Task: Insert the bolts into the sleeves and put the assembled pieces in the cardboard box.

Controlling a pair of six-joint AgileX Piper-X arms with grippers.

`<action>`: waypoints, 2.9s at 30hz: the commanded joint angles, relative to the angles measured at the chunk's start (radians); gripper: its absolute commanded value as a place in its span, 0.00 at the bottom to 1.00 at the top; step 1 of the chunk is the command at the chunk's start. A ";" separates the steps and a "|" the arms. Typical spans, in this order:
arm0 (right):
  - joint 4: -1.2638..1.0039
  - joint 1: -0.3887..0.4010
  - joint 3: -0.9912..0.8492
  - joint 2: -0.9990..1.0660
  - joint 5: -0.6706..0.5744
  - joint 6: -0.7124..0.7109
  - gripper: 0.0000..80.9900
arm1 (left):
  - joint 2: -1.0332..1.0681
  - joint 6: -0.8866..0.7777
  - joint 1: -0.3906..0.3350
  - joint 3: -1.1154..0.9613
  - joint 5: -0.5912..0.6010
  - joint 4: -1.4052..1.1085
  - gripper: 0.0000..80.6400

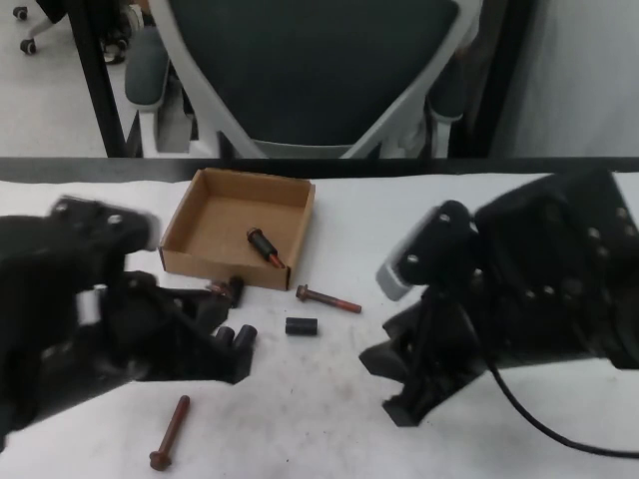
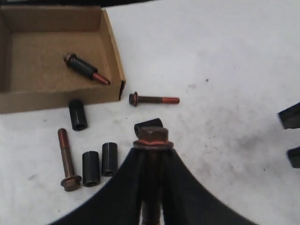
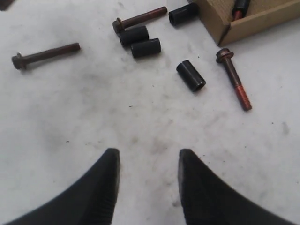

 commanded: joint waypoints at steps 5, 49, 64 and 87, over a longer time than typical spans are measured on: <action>0.096 0.007 -0.122 0.099 0.081 -0.099 0.47 | -0.229 -0.006 0.001 0.127 -0.008 -0.054 0.01; 0.541 0.090 -0.817 0.663 0.342 -0.402 0.60 | -0.660 0.004 0.001 0.382 0.007 -0.026 0.01; 0.468 0.090 -0.814 0.712 0.322 -0.393 0.46 | -0.660 0.004 0.001 0.382 0.007 -0.026 0.01; 0.270 0.088 -0.563 0.457 0.150 -0.160 0.00 | -0.660 0.031 0.001 0.382 0.007 -0.037 0.01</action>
